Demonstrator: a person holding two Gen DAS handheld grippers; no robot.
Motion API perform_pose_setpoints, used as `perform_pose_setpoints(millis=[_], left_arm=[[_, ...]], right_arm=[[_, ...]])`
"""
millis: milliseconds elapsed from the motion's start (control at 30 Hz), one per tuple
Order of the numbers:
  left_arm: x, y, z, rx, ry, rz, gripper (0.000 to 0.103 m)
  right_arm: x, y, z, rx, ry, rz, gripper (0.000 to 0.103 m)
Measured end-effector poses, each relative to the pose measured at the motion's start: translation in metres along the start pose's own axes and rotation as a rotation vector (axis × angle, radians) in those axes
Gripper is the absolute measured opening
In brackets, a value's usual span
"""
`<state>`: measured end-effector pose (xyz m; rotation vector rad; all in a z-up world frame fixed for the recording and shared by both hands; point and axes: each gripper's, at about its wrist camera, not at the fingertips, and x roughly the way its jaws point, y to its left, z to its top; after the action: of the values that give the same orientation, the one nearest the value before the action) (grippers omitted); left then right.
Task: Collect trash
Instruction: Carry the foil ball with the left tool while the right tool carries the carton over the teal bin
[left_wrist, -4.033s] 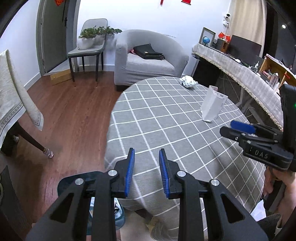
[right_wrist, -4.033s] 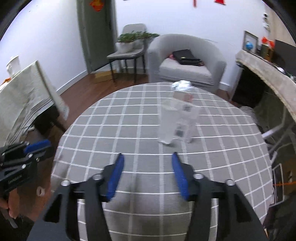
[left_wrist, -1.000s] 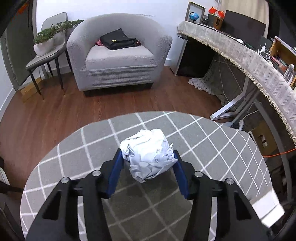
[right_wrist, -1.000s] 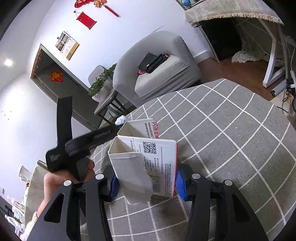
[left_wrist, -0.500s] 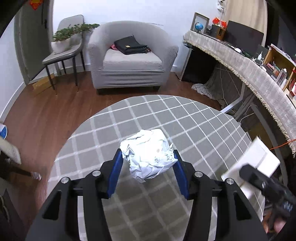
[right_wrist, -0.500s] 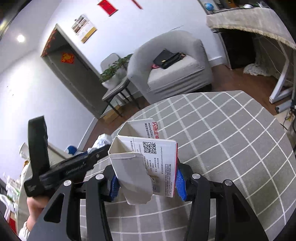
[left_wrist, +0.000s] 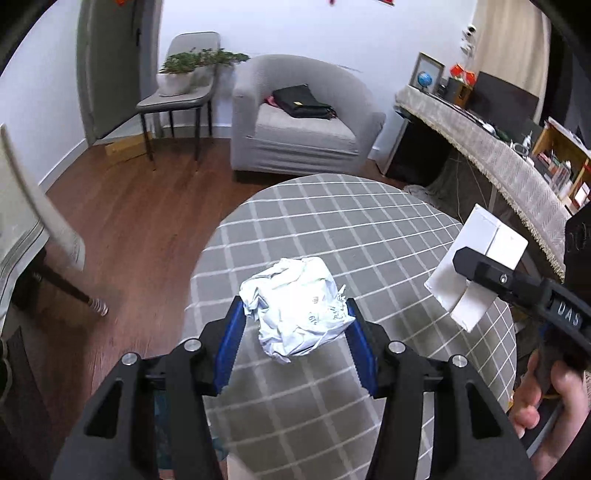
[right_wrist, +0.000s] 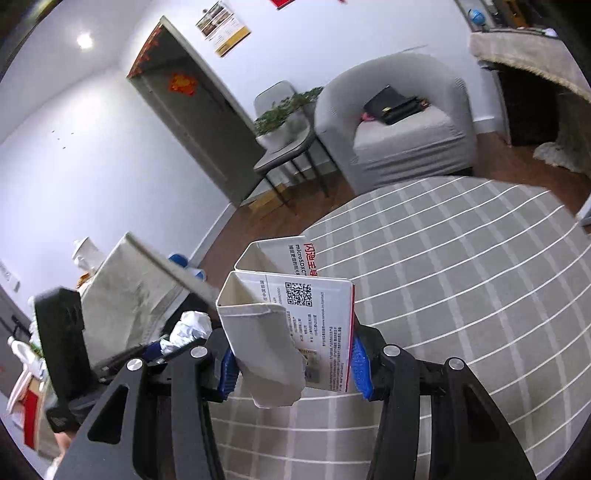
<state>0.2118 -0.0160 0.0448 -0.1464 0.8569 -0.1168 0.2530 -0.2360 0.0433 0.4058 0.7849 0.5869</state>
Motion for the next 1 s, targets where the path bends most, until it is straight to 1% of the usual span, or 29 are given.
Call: perform_pose_setpoints(millis=[67,133,233,300,433,533,600,667,733,867,933,1000], left_arm=[[-0.007,0.013,-0.011,-0.01,-0.008,0.012,0.056],[-0.011,0.034,-0.023,-0.027,-0.005,0.029,0.056],[-0.015,0.066,-0.039,-0.055,0.004,0.052,0.056],[-0.016,0.085,-0.05,-0.063,0.008,0.066,0.056],[-0.01,0.124,-0.071,-0.098,0.03,0.075,0.056],[0.001,0.151,-0.09,-0.13,0.061,0.078,0.056],[0.007,0.166,-0.101,-0.144,0.08,0.068,0.056],[0.011,0.179,-0.111,-0.166,0.098,0.043,0.056],[0.016,0.198,-0.125,-0.193,0.132,0.048,0.056],[0.032,0.223,-0.145,-0.245,0.234,0.069,0.057],[0.04,0.229,-0.154,-0.246,0.275,0.074,0.058],[0.045,0.233,-0.16,-0.241,0.291,0.062,0.063]], right_arm=[[0.007,0.018,-0.001,-0.023,0.012,0.021,0.05],[0.019,0.039,-0.006,-0.077,0.04,0.015,0.05],[0.038,0.069,-0.014,-0.116,0.079,0.046,0.05],[0.05,0.091,-0.02,-0.169,0.104,0.043,0.05],[0.076,0.136,-0.039,-0.261,0.157,0.068,0.05],[0.096,0.159,-0.053,-0.297,0.201,0.078,0.05],[0.107,0.17,-0.06,-0.323,0.218,0.078,0.05],[0.117,0.181,-0.068,-0.345,0.236,0.08,0.05],[0.13,0.188,-0.074,-0.351,0.258,0.079,0.05],[0.16,0.197,-0.086,-0.348,0.319,0.068,0.05],[0.172,0.2,-0.094,-0.348,0.349,0.058,0.05],[0.185,0.204,-0.101,-0.354,0.38,0.042,0.05]])
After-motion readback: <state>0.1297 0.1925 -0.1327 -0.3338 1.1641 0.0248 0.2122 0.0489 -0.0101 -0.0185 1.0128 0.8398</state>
